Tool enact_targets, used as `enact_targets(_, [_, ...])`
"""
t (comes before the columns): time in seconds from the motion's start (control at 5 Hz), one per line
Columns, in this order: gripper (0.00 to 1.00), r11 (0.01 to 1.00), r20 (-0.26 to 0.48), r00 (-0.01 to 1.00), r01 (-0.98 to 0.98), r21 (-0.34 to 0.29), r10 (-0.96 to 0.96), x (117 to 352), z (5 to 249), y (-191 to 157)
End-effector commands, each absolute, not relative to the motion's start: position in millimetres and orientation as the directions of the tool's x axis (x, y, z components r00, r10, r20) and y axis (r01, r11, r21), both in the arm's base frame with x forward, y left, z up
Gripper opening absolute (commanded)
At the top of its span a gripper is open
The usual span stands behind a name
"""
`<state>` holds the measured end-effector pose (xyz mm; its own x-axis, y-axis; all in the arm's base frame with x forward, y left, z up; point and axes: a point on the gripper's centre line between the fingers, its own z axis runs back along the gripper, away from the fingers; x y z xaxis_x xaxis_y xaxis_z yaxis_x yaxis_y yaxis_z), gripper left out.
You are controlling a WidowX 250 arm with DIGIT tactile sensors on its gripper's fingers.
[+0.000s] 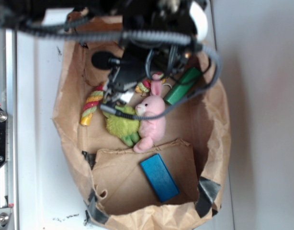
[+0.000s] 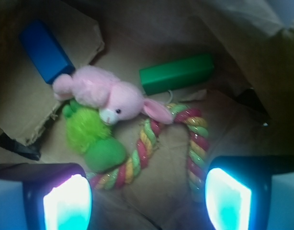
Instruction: Grab the multicolored rope.
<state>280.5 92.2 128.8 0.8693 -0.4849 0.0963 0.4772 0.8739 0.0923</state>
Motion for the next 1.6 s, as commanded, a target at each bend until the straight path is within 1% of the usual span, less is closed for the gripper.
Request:
enact_targets(0.0, [1.0, 0.818, 0.109, 0.817, 0.541, 0.197, -0.567, 278, 124, 94])
enact_targets(0.2, [1.0, 0.778, 0.12, 0.774, 0.593, 0.21, -0.622, 266, 128, 77])
enact_targets(0.4, [1.0, 0.774, 0.136, 0.766, 0.599, 0.205, -0.628, 267, 135, 75])
enact_targets(0.6, [1.0, 0.776, 0.104, 0.777, 0.591, 0.219, -0.621, 277, 126, 86])
enact_targets(0.8, [1.0, 0.775, 0.09, 0.781, 0.585, 0.239, -0.618, 288, 115, 97])
enact_targets(1.0, [1.0, 0.76, 0.089, 0.771, 0.589, 0.276, -0.63, 295, 110, 105])
enact_targets(1.2, [1.0, 0.739, 0.1, 0.754, 0.593, 0.319, -0.649, 293, 110, 110])
enact_targets(1.4, [1.0, 0.708, 0.125, 0.717, 0.619, 0.338, -0.686, 281, 114, 112])
